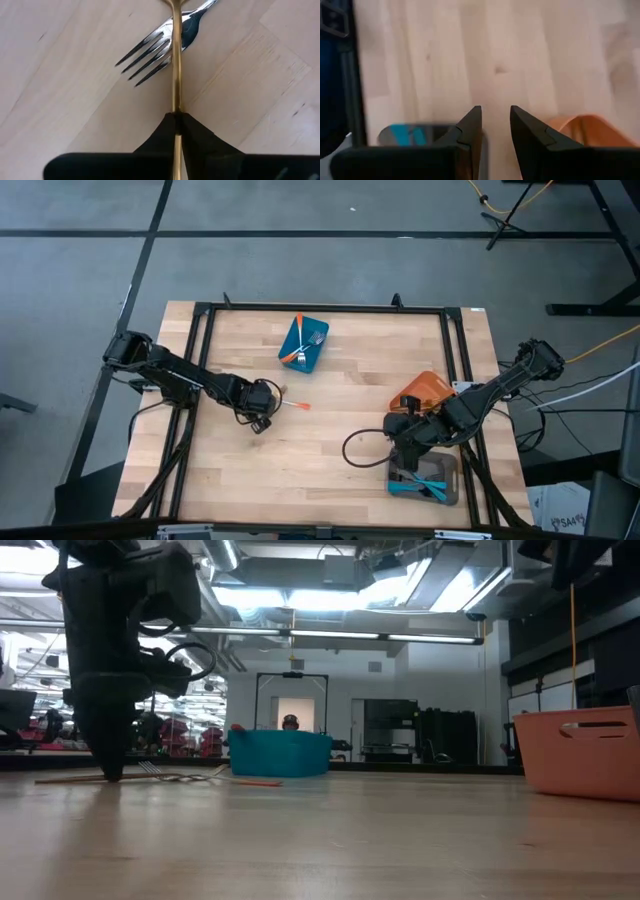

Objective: Sort silverware by color (type)
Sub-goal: Put the gold fork into the orange bin

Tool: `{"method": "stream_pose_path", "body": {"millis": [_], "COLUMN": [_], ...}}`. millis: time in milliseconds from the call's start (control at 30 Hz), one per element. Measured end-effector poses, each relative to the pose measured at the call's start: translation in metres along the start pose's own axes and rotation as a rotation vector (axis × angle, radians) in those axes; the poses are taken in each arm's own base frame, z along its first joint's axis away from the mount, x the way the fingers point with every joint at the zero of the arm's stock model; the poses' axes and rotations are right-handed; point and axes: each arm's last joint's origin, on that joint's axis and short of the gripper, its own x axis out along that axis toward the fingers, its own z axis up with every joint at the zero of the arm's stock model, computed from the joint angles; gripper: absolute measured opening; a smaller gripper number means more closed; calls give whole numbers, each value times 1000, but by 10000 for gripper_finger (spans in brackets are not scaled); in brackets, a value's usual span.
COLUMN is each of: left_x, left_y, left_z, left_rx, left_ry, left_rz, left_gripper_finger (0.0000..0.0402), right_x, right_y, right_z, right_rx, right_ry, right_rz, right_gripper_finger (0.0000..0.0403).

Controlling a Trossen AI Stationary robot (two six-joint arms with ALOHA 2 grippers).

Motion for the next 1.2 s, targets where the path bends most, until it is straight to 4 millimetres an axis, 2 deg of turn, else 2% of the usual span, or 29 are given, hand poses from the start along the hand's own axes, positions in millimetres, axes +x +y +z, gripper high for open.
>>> {"method": "stream_pose_path", "body": {"millis": [267, 500, 667, 933, 1200], "left_x": [-17, -42, -54, -65, -67], "left_y": [-17, -36, -48, -57, -55], "left_z": [16, 36, 51, 71, 79], "left_rx": [64, 59, 41, 12, -10], "left_ry": [-20, -89, -176, -292, -315], "left_rz": [-107, -239, -390, -610, -656], "left_gripper_finger": [7, 8, 9, 10, 10], "right_x": [0, -1, 3, 27, 55], "right_y": [-4, 1, 3, -3, -8], "right_z": [4, 16, 33, 61, 87], "right_rx": [-52, -245, -402, -575, -748], "right_ry": [-116, -234, -342, -395, -457], "right_rz": [-149, -144, -161, -215, -270], "right_gripper_finger": [92, 92, 92, 92, 92]}}
